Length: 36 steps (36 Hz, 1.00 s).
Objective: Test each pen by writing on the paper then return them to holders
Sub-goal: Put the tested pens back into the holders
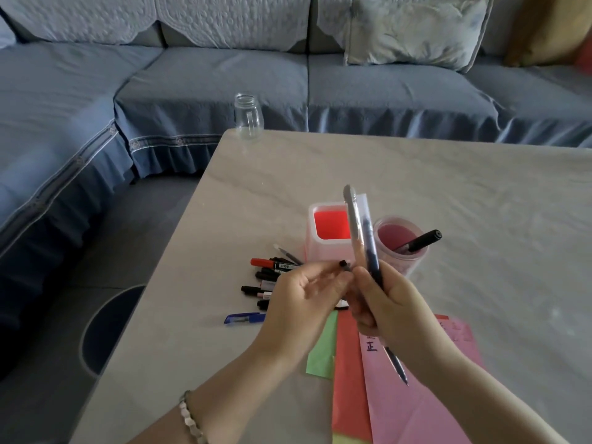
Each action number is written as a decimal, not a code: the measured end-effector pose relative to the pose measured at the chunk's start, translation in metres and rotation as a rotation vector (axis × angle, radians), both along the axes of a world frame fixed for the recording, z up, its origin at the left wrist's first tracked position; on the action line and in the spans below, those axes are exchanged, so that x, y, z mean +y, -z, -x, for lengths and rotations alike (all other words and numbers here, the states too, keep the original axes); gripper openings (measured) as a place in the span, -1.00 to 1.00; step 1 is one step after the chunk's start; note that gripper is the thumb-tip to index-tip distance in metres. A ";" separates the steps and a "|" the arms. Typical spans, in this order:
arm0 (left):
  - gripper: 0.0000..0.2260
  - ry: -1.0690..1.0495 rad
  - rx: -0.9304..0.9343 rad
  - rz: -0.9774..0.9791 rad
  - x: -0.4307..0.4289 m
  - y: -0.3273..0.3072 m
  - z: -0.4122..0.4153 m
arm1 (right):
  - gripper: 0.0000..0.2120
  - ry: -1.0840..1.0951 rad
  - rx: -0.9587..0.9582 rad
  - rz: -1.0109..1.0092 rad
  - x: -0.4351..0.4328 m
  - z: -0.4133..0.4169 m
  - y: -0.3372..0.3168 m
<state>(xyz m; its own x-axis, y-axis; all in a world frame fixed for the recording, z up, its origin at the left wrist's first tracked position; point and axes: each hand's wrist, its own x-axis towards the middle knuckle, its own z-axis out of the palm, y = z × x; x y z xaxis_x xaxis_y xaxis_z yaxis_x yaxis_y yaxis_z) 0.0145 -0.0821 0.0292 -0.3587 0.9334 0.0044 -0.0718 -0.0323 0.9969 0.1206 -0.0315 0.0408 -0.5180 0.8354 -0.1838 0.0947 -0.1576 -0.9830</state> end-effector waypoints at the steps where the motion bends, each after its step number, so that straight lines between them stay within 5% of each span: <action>1: -0.88 -0.003 -0.012 -0.013 0.000 0.000 -0.001 | -0.78 0.012 -0.008 -0.019 0.000 0.000 0.000; 9: -0.94 -0.258 -0.037 -0.208 0.018 -0.022 0.005 | -0.68 0.118 -0.160 -0.384 0.013 0.002 -0.009; 15: -0.92 -0.489 0.463 -0.556 0.057 -0.043 0.027 | -0.82 0.279 -0.097 -0.410 0.047 0.009 -0.021; 23: -0.89 -0.245 0.732 -0.125 0.091 0.008 0.048 | -0.88 0.118 -0.315 -0.468 0.093 0.041 -0.004; 29: -0.71 -0.144 0.814 -0.140 0.081 0.027 0.056 | -0.87 0.004 -0.545 -0.355 0.106 0.053 0.005; 31: -0.59 -0.095 0.729 -0.101 0.078 0.030 0.055 | -0.90 -0.011 -0.580 -0.347 0.111 0.057 0.004; 36: -0.62 0.036 0.219 0.048 0.078 0.041 0.060 | -0.93 -0.058 -0.612 -0.364 0.113 0.056 -0.003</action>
